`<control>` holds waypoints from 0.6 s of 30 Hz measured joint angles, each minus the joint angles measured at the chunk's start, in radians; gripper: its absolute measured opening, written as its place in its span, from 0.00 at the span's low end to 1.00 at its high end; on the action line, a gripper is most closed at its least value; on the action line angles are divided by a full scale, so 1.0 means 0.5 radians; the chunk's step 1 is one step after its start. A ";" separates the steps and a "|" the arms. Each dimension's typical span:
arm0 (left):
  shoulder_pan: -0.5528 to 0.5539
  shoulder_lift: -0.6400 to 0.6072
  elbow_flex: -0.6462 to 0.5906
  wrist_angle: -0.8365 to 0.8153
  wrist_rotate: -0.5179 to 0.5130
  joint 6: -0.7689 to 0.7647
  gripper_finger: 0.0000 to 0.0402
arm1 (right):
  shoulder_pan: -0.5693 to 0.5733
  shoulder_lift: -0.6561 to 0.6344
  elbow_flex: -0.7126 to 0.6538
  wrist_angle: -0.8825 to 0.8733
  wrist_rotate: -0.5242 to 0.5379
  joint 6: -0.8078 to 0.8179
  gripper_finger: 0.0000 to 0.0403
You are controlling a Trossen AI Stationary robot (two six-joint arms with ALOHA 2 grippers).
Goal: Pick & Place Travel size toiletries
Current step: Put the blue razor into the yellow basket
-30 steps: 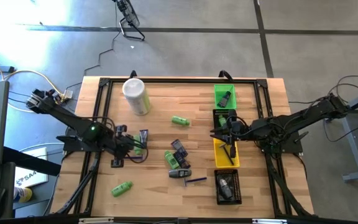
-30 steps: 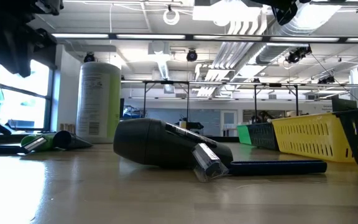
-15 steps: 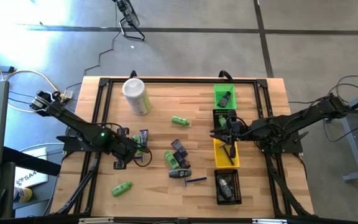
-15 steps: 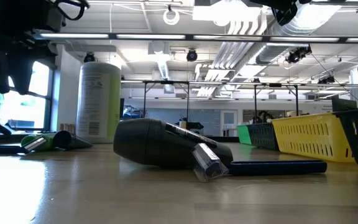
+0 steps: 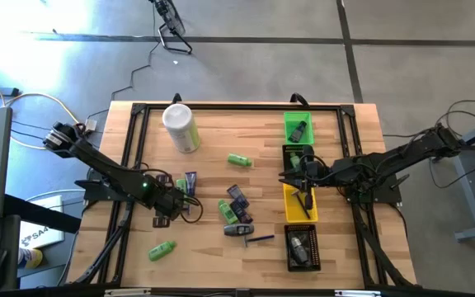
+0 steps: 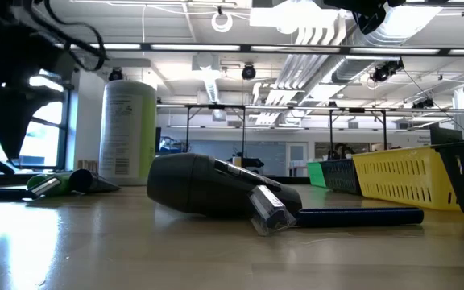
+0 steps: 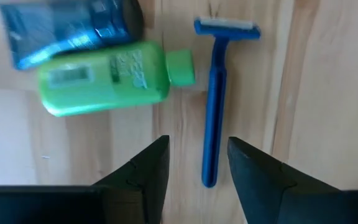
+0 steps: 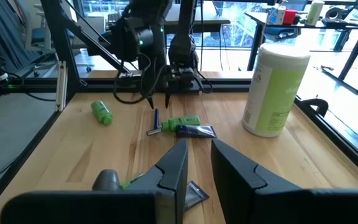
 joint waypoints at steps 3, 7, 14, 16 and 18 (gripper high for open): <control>0.000 0.000 -0.108 0.146 0.046 -0.001 0.39 | 0.000 0.000 0.000 0.000 -0.001 0.008 0.16; 0.000 0.000 -0.223 0.292 0.122 -0.003 0.39 | 0.001 0.000 0.000 0.000 -0.001 0.012 0.16; 0.000 0.000 -0.344 0.440 0.134 -0.048 0.39 | 0.001 0.000 0.000 0.001 0.001 0.013 0.16; 0.000 -0.007 -0.375 0.483 0.156 -0.052 0.39 | 0.000 0.000 0.000 0.001 0.001 0.013 0.16; 0.000 -0.007 -0.393 0.503 0.160 -0.053 0.39 | 0.000 0.000 0.000 0.002 0.001 0.013 0.16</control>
